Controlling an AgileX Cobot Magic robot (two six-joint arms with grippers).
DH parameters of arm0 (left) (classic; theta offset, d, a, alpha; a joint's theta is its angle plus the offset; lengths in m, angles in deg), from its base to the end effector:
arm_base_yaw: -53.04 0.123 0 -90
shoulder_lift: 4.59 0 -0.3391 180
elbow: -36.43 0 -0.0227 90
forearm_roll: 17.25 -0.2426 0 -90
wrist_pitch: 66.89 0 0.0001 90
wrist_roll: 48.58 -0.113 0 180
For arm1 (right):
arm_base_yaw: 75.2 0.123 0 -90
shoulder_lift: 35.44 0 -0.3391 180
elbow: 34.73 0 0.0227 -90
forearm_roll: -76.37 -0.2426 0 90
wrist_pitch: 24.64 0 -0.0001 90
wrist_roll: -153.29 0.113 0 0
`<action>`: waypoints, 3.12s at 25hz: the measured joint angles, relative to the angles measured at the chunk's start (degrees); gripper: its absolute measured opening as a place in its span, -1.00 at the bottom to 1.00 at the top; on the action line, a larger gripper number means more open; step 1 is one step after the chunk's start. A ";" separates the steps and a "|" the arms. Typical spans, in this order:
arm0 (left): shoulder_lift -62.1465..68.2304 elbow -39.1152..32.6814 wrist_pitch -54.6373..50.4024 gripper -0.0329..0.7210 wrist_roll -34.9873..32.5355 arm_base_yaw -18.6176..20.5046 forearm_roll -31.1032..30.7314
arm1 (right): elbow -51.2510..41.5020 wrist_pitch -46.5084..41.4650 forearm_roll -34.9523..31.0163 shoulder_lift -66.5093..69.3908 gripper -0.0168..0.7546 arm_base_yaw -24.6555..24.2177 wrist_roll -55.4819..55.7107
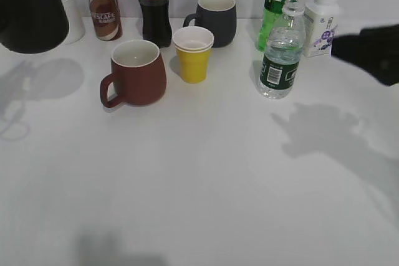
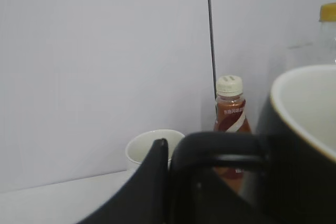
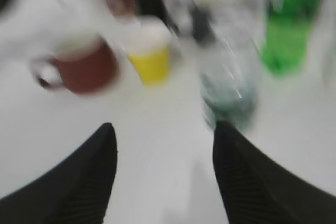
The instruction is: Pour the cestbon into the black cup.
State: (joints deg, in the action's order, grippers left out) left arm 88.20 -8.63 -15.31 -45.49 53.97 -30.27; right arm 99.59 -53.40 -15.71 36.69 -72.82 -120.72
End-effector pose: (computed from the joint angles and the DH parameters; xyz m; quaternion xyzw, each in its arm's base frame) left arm 0.3075 -0.0149 0.3028 0.0891 0.6829 -0.0230 0.7247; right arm 0.2072 0.0631 0.3082 -0.1591 0.8194 0.2145 0.5072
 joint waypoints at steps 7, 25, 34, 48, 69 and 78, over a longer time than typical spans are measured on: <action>0.00 -0.05 -0.53 -0.82 0.00 0.00 -1.17 | 2.30 33.90 28.80 7.11 0.16 8.58 40.43; 0.00 -0.06 -0.68 -0.82 0.00 0.00 -2.69 | -2.44 80.85 74.81 35.20 0.80 25.21 90.66; 0.00 -0.06 -0.68 -0.82 0.00 0.00 -2.75 | 9.51 79.92 70.88 44.96 0.81 25.03 90.59; -2.63 -0.06 -1.88 -0.83 7.98 -1.72 -18.84 | 17.25 60.25 75.86 41.14 0.19 24.97 78.93; -4.99 -0.06 -20.03 -0.83 12.66 -33.49 -10.24 | 17.35 51.37 126.59 21.90 0.19 25.08 66.29; -4.99 0.05 -20.40 -0.83 12.66 -33.68 -8.25 | 17.35 50.18 127.41 21.90 0.19 27.69 52.89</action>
State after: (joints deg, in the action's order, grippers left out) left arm 83.20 -8.58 -35.71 -32.83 20.30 -38.52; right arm 116.94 -3.22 111.70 58.59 -45.14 -67.82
